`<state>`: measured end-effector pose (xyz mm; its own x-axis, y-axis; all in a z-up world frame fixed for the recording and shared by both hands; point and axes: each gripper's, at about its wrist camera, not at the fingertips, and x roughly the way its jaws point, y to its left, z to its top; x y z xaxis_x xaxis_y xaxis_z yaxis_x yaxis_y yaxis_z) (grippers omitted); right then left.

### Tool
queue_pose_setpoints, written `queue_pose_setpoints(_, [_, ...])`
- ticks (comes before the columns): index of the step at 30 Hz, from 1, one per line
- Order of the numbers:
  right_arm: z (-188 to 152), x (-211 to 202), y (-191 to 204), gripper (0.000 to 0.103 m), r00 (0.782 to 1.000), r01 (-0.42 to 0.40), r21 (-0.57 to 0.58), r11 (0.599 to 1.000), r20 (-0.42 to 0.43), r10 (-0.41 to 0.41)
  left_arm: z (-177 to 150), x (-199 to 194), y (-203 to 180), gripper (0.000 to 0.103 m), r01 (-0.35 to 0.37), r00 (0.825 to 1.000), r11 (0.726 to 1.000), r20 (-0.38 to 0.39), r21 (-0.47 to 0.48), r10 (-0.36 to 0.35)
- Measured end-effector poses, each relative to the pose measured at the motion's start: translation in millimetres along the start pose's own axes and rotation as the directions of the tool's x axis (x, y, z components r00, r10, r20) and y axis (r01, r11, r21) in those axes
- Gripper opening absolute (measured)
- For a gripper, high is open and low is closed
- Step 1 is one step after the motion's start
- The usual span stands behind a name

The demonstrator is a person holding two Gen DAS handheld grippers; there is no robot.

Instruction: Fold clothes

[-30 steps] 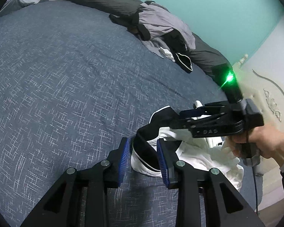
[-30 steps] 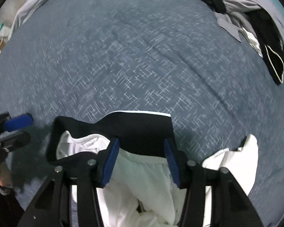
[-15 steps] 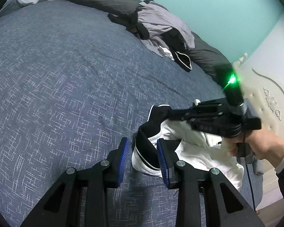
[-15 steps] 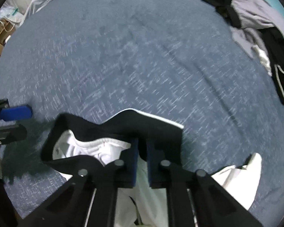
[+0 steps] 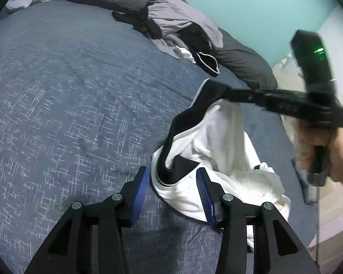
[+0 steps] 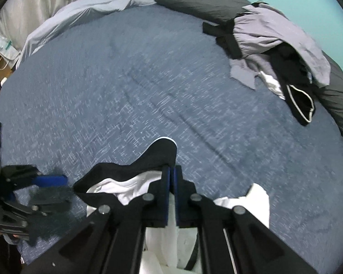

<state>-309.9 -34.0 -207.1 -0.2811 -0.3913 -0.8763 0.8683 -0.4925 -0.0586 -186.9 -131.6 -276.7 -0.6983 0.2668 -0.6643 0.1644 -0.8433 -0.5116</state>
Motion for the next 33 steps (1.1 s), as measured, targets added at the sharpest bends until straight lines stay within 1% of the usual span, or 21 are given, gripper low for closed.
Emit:
queue_pose_setpoints(3, [-5.7,-18.1,-3.2,0.003,1.0,-0.004,0.007,1.0,0.02,0.004,1.0,9.2,-2.0,0.047,0.009,1.0,1.0,-0.006,-0.004,-0.009])
queue_pose_setpoints(8, [-11.8,-35.2,-11.5,0.003,0.998,-0.022,0.03,0.999,0.056,0.02,2.5,24.6,-5.5,0.045,0.023,1.0,1.0,-0.016,-0.011,-0.023])
queue_pose_setpoints(10, [-15.0,-40.6,-17.3,0.003,0.998,-0.026,0.05,0.998,0.064,0.023,3.2,30.8,-6.8,0.038,0.028,0.999,0.999,-0.02,-0.014,-0.029])
queue_pose_setpoints(11, [-16.5,-42.8,-19.3,0.003,0.997,-0.028,0.056,0.998,0.067,0.024,3.5,33.9,-7.5,0.031,0.031,0.999,0.999,-0.022,-0.016,-0.031])
queue_pose_setpoints(12, [-18.2,-45.3,-21.1,0.003,0.997,-0.029,0.061,0.998,0.07,0.024,3.8,35.6,-9.9,0.018,0.034,0.999,0.999,-0.023,-0.007,-0.034])
queue_pose_setpoints(13, [-19.8,-48.2,-22.7,0.003,0.997,-0.029,0.065,0.997,0.074,0.024,4.2,36.4,-13.4,0.014,0.036,0.999,0.999,-0.022,0.01,-0.036])
queue_pose_setpoints(17, [-25.3,-62.0,-28.0,0.003,0.995,-0.036,0.089,0.995,0.099,0.027,7.8,31.6,-23.6,0.01,0.052,0.999,0.997,-0.001,0.052,-0.052])
queue_pose_setpoints(21, [-29.4,-80.3,-29.4,0.003,0.991,-0.042,0.11,0.993,0.133,0.027,13.4,13.8,-30.3,0.009,0.053,0.998,0.996,0.034,0.074,-0.055])
queue_pose_setpoints(24, [-30.2,-101.6,-28.6,0.003,0.986,-0.037,0.119,0.992,0.168,0.016,20.1,-11.5,-38.5,0.009,0.037,0.996,0.994,0.073,0.104,-0.045])
queue_pose_setpoints(26, [-29.7,-118.7,-28.0,0.003,0.98,-0.032,0.125,0.992,0.196,0.006,30.1,-30.8,-48.1,0.009,0.024,0.994,0.991,0.099,0.134,-0.037])
queue_pose_setpoints(29, [-26.7,-152.6,-28.4,0.003,0.968,-0.021,0.142,0.99,0.251,-0.015,49.6,-65.7,-67.8,0.009,0.002,0.988,0.983,0.15,0.185,-0.03])
queue_pose_setpoints(33, [-20.5,-210.2,-29.2,0.002,0.943,0.004,0.162,0.987,0.327,-0.057,82.1,-123.1,-107.2,0.008,-0.025,0.972,0.965,0.23,0.26,-0.036])
